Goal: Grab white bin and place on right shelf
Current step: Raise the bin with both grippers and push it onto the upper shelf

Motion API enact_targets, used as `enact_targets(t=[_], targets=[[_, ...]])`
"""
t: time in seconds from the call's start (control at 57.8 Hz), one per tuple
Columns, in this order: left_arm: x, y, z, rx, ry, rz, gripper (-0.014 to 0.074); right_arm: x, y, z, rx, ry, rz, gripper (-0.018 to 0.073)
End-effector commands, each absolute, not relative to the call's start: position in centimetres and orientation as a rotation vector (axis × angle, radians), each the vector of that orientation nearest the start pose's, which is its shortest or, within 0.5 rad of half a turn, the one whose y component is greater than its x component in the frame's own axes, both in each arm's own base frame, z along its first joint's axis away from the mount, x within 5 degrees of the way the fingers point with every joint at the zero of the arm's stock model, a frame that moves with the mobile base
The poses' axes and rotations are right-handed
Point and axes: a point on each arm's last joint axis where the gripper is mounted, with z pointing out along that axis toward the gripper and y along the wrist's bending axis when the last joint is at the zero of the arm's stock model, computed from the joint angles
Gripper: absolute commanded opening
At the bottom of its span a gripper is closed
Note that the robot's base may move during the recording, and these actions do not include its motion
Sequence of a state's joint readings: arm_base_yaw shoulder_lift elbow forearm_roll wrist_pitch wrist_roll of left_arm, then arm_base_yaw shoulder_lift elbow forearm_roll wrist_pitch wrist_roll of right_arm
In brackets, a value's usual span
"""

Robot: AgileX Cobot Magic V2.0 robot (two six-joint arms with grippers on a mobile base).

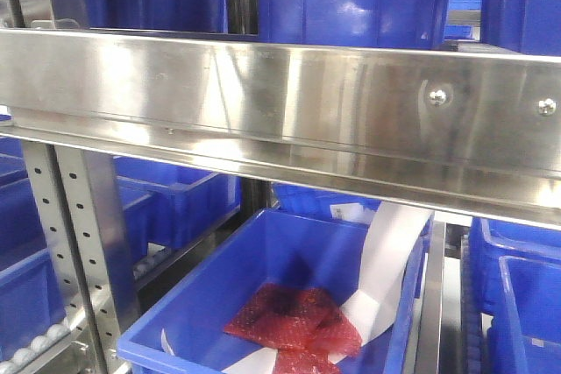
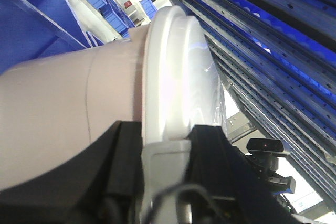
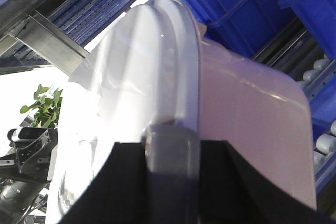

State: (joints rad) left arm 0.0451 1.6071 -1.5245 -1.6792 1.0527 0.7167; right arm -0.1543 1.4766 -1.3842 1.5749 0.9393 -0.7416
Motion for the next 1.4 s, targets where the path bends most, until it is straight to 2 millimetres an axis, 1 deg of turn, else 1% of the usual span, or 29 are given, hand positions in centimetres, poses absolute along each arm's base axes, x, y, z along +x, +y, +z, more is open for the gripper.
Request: enact_targets(t=[0.0, 0.606, 0.762, 1.264, 1.385], targets=[[30.2, -8.61, 47.44, 0.39, 1.537, -1.756, -0.0116, 29.75, 4.51, 45.98, -0.134, 1.617, 1.406, 0.0057], [30.2, -8.61, 47.44, 0.39, 1.537, -1.756, -0.0116, 29.75, 4.51, 45.98, -0.134, 1.617, 1.406, 0.0057], [30.46, -8.52, 47.48, 0.357, 1.534, -1.741, -0.0116, 29.75, 4.51, 45.98, -0.134, 1.617, 1.406, 0.0057], [30.62, -8.47, 47.49, 0.338, 1.534, -1.73, -0.0116, 29.64, 4.58, 45.97, -0.147, 1.619, 1.416, 0.0057], [30.68, -9.3, 47.14, 0.356, 1.556, -1.737, -0.0116, 29.54, 4.68, 45.74, -0.173, 1.642, 1.407, 0.0057]])
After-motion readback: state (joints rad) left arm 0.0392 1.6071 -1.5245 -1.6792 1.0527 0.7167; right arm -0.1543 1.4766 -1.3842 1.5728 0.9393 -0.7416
